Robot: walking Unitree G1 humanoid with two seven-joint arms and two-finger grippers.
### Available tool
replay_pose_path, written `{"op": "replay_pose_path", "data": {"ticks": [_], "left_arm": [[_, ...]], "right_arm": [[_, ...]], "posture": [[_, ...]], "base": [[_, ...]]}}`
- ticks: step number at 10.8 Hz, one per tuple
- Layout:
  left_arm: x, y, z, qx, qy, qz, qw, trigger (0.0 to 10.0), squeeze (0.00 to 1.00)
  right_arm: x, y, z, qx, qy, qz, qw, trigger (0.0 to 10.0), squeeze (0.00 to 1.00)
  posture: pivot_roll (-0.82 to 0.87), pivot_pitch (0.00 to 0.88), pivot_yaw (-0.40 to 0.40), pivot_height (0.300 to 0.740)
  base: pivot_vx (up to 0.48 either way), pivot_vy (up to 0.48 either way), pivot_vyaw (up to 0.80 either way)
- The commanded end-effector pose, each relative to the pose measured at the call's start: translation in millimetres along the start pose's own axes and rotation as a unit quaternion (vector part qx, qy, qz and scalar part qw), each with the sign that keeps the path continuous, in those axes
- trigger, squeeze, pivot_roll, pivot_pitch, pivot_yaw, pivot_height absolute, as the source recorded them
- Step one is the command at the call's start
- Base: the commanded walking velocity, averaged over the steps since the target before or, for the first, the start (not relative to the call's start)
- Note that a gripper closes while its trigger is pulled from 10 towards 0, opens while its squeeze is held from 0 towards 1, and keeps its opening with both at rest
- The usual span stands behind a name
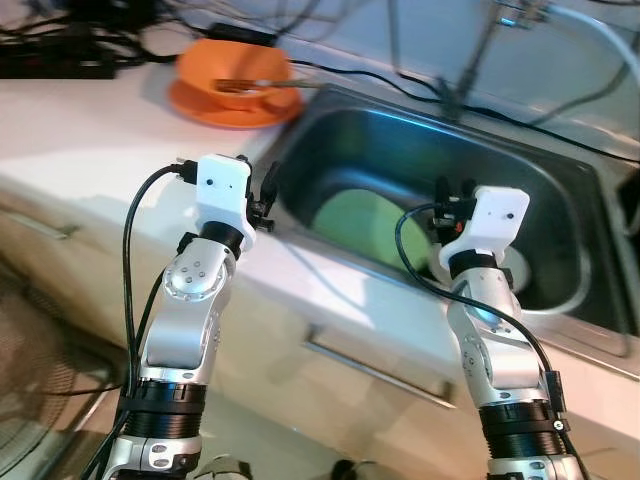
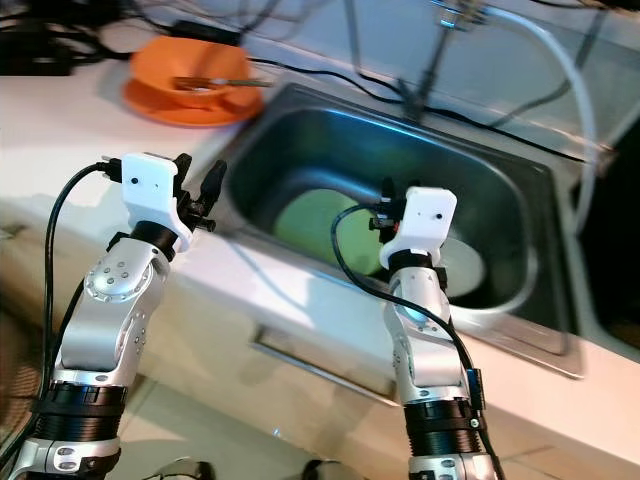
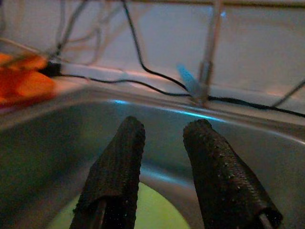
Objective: Kitchen organization
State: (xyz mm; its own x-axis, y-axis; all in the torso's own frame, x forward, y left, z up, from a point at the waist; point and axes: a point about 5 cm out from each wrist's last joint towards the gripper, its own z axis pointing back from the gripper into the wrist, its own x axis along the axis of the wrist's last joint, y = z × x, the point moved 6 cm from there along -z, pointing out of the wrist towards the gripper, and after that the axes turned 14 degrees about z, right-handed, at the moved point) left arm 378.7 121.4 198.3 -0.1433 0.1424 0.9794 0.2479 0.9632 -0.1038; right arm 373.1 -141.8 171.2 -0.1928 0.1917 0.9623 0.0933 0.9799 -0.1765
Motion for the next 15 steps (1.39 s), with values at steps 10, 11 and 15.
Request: {"op": "replay_pose_path", "data": {"ticks": [10,11,15], "left_arm": [[2.0,-4.9,-3.2,-0.009,0.004,-0.008,1.0,10.0,0.0],[2.2,-5.0,-3.3,-0.009,0.003,-0.008,1.0,10.0,0.0],[2.5,-5.6,-4.3,-0.011,0.004,-0.009,1.0,10.0,0.0]], "right_arm": [[1.9,-3.5,-2.8,-0.014,0.016,-0.013,1.0,10.0,0.0],[1.8,-4.2,-2.9,-0.016,0.017,-0.013,1.0,10.0,0.0],[1.2,-6.5,-3.9,-0.022,0.021,-0.016,0.999,10.0,0.0]], "posture": [[-0.05,0.06,-0.107,0.74],[-0.05,0.06,-0.107,0.74],[-0.05,0.064,-0.107,0.74]], "base": [[0.0,0.32,-0.32],[0.0,0.334,0.0],[0.0,0.31,0.0]]}}
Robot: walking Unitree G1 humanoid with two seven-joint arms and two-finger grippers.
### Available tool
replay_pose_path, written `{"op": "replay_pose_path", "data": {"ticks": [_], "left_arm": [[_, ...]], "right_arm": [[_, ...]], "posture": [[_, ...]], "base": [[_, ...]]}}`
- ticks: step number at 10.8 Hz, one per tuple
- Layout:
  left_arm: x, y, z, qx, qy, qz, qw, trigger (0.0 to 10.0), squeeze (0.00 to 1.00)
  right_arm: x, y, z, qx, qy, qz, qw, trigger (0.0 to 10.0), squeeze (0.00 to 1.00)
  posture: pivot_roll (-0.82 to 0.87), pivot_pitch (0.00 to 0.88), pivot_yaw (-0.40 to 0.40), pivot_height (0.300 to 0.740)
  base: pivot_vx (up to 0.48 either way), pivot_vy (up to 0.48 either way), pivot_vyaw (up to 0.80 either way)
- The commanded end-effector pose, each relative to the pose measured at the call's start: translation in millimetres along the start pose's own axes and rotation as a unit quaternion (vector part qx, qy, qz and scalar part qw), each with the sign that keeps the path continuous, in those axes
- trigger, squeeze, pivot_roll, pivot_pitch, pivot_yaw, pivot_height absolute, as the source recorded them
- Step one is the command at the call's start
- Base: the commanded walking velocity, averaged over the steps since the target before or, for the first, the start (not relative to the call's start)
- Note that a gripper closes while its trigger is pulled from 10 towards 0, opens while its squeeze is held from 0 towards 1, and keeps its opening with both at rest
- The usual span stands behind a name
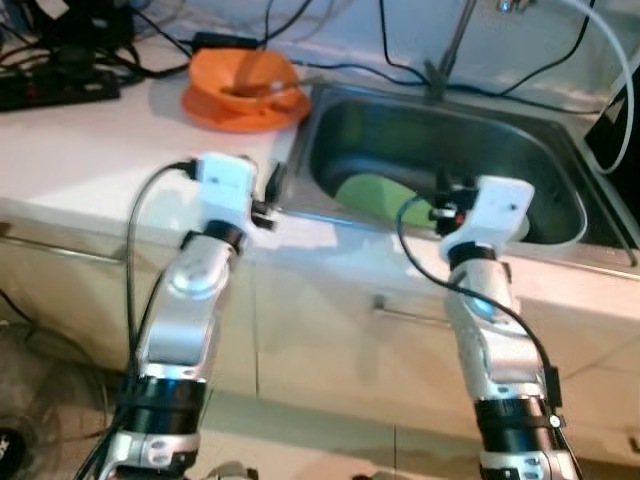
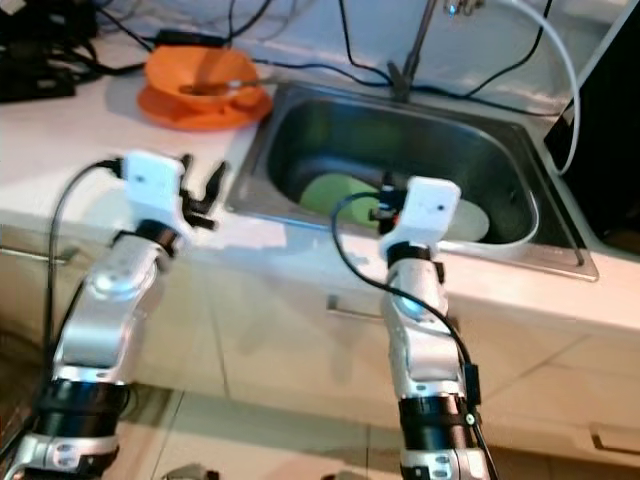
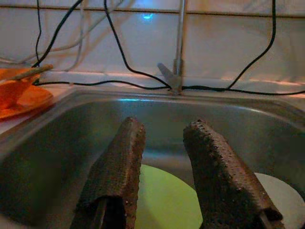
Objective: Kitchen organization
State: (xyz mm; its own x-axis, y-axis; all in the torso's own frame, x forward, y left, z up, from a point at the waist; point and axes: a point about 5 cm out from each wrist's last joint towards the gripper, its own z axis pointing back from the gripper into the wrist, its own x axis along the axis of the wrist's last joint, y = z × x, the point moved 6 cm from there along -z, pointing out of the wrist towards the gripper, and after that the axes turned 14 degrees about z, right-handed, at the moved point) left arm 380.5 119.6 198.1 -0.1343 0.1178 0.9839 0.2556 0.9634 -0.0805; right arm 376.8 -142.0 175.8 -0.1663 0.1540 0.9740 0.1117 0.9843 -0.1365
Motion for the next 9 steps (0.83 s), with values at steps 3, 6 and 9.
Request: {"op": "replay_pose_path", "data": {"ticks": [3,6,9], "left_arm": [[3.2,-2.7,-2.4,-0.002,-0.001,0.0,1.0,10.0,0.0],[2.1,-2.8,-2.6,-0.001,0.001,-0.001,1.0,10.0,0.0],[1.1,-2.9,-3.0,-0.001,0.004,-0.004,1.0,10.0,0.0]], "right_arm": [[-4.2,-4.3,0.0,-0.007,0.01,0.005,1.0,10.0,0.0],[-5.8,-5.4,-0.1,-0.008,0.013,0.005,1.0,10.0,0.0],[-5.7,-5.5,-0.7,-0.01,0.014,0.004,1.0,10.0,0.0]], "posture": [[-0.05,0.066,-0.105,0.74],[-0.05,0.066,-0.105,0.74],[-0.05,0.069,-0.104,0.74]], "base": [[0.0,0.388,-0.27],[0.0,0.377,0.0],[0.0,0.32,0.0]]}}
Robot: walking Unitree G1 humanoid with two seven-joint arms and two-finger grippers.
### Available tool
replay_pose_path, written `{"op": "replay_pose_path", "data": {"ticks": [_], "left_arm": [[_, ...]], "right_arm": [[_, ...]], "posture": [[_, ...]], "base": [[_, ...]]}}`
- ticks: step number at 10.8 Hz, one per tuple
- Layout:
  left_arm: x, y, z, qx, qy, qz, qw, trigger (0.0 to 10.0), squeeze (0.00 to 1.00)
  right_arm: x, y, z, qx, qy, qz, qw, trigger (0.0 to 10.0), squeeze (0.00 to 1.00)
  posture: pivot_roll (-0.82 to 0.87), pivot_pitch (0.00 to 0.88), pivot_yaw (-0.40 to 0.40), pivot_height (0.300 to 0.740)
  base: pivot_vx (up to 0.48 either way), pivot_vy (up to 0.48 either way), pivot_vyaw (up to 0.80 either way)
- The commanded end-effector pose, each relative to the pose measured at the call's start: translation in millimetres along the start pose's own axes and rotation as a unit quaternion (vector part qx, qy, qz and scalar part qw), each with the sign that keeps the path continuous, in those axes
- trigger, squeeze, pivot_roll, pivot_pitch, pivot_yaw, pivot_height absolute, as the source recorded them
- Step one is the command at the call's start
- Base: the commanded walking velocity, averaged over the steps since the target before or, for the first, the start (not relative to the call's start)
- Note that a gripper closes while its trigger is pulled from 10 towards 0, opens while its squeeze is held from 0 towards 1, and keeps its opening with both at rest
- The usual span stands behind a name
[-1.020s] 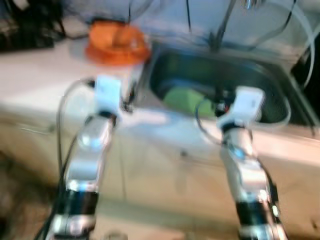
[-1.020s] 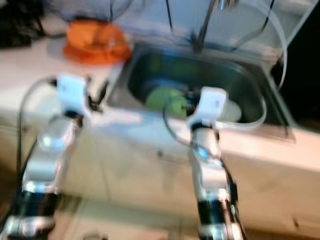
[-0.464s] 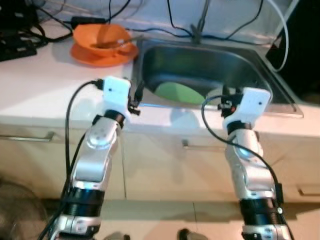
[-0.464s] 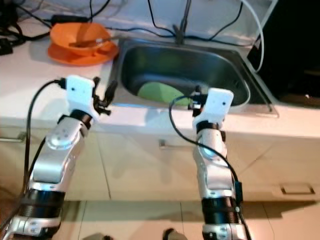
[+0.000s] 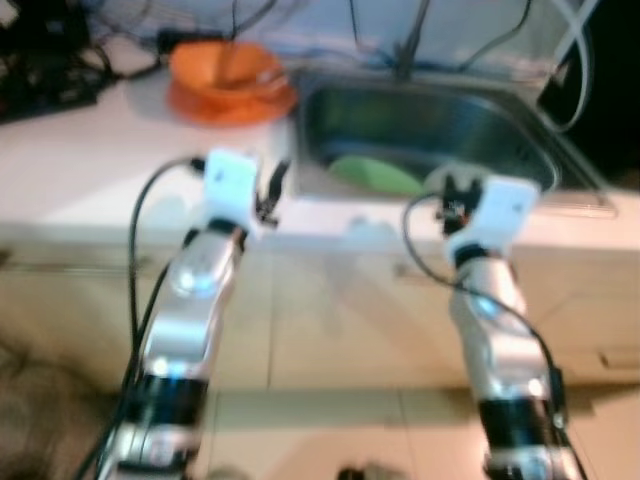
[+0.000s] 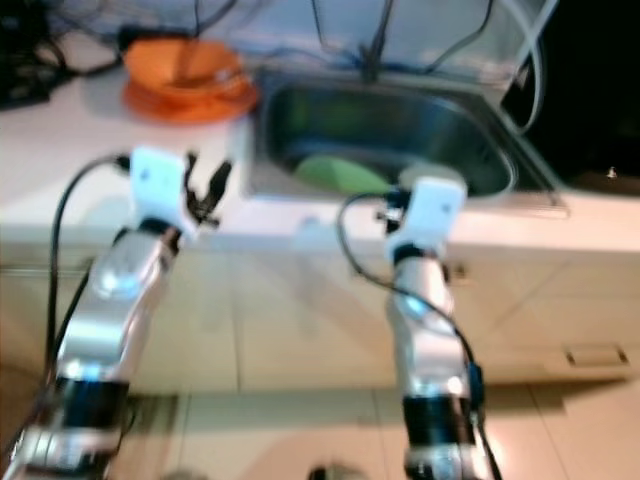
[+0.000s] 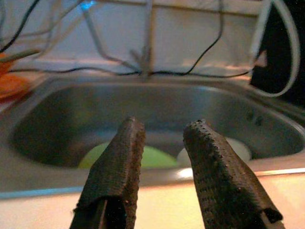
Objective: Kitchen organization
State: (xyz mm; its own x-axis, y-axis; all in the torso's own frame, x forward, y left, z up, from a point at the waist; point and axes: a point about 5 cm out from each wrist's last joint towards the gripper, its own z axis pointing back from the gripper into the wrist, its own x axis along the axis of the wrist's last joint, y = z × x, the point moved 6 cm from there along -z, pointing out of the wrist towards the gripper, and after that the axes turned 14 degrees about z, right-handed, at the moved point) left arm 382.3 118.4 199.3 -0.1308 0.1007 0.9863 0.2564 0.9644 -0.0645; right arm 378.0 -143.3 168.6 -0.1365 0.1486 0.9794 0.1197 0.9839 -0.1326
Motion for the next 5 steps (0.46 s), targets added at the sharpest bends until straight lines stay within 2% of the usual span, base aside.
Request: {"op": "replay_pose_path", "data": {"ticks": [1,5], "left_arm": [[-1.6,-6.9,-1.1,-0.009,0.004,0.0,1.0,10.0,0.0],[2.6,-4.4,-4.2,-0.007,0.002,0.013,1.0,10.0,0.0]], "right_arm": [[0.8,-5.6,-0.8,-0.005,0.0,0.006,1.0,10.0,0.0],[-4.8,0.6,-3.5,-0.002,0.007,0.002,1.0,10.0,0.0]], "posture": [[-0.05,0.07,-0.104,0.74],[-0.02,0.061,-0.082,0.74]], "base": [[0.0,0.0,0.0],[0.0,0.0,0.0]]}}
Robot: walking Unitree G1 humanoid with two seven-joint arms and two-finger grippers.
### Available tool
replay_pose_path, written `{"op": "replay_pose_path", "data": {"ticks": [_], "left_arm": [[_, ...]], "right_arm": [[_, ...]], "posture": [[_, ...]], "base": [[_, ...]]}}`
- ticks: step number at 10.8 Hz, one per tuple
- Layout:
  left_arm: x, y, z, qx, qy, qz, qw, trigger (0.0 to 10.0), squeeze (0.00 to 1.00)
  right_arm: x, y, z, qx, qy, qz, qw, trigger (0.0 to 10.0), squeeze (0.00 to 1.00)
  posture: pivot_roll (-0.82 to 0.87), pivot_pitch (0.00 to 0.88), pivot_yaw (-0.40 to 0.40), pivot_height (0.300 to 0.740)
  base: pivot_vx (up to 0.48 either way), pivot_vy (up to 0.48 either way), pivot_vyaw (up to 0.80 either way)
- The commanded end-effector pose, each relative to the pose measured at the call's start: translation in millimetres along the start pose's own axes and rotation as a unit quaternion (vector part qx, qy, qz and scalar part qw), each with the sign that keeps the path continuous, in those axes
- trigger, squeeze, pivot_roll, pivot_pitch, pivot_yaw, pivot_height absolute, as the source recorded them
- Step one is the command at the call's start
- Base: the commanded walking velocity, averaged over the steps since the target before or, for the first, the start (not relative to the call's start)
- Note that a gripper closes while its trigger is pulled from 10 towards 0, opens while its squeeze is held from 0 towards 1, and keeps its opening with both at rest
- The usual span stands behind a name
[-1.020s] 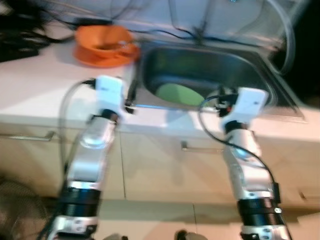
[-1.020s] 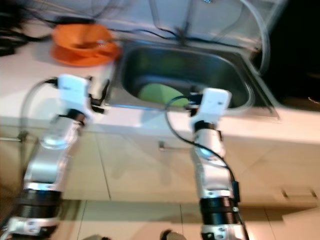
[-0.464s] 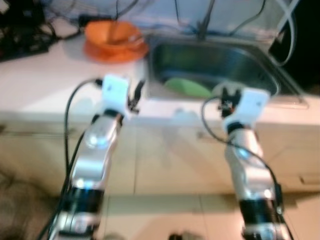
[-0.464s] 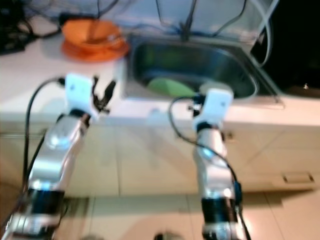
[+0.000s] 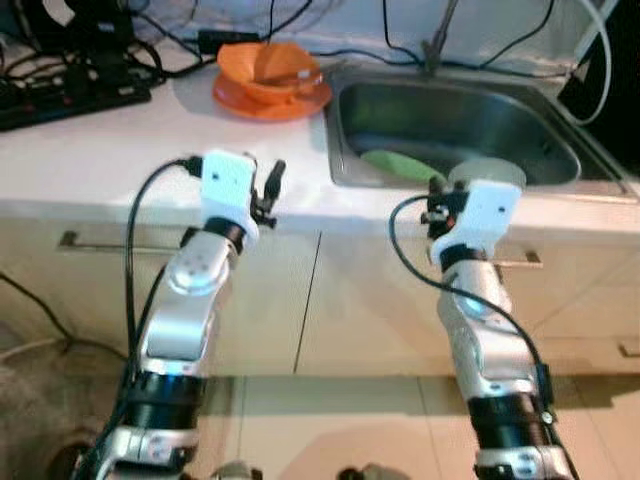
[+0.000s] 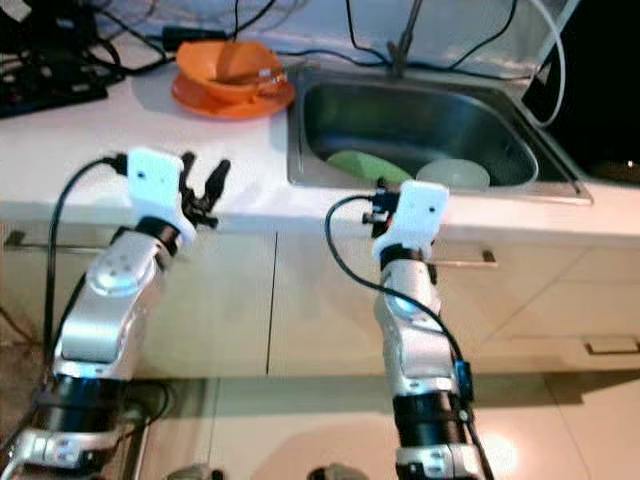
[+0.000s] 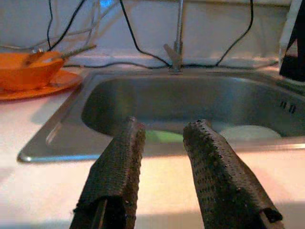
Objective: Kitchen organization
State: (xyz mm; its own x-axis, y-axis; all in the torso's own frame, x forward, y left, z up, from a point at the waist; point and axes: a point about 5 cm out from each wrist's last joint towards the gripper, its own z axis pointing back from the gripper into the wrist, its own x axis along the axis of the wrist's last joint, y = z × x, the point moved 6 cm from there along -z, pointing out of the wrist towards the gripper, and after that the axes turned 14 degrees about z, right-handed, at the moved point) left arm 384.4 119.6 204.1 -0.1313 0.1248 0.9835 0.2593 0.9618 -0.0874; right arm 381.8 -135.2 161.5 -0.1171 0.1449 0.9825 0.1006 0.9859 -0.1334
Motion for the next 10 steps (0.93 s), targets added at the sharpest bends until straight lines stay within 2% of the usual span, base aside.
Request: {"op": "replay_pose_path", "data": {"ticks": [1,4,8,10], "left_arm": [[1.0,-2.0,-2.6,-0.008,0.007,-0.002,1.0,10.0,0.0],[2.9,-1.6,-5.6,-0.013,0.012,-0.012,1.0,10.0,0.0],[10.5,14.5,-6.1,0.029,-0.009,0.01,0.999,10.0,0.0],[11.4,14.4,-5.4,0.035,-0.013,0.007,0.999,10.0,0.0]], "right_arm": [[-0.1,-1.7,-2.4,-0.012,0.001,-0.006,1.0,10.0,0.0],[-6.8,6.7,0.5,-0.009,0.01,-0.016,1.0,10.0,0.0],[-0.6,15.1,-2.7,0.014,-0.002,0.001,1.0,10.0,0.0],[-0.5,20.2,-3.0,0.023,-0.003,0.001,1.0,10.0,0.0]], "posture": [[0.0,0.057,-0.055,0.74],[0.01,0.046,-0.02,0.74],[0.0,0.043,-0.043,0.74],[0.01,0.043,-0.056,0.74]], "base": [[0.0,0.0,0.0],[0.0,0.0,0.0],[0.0,0.0,0.0],[0.304,0.0,0.0]]}}
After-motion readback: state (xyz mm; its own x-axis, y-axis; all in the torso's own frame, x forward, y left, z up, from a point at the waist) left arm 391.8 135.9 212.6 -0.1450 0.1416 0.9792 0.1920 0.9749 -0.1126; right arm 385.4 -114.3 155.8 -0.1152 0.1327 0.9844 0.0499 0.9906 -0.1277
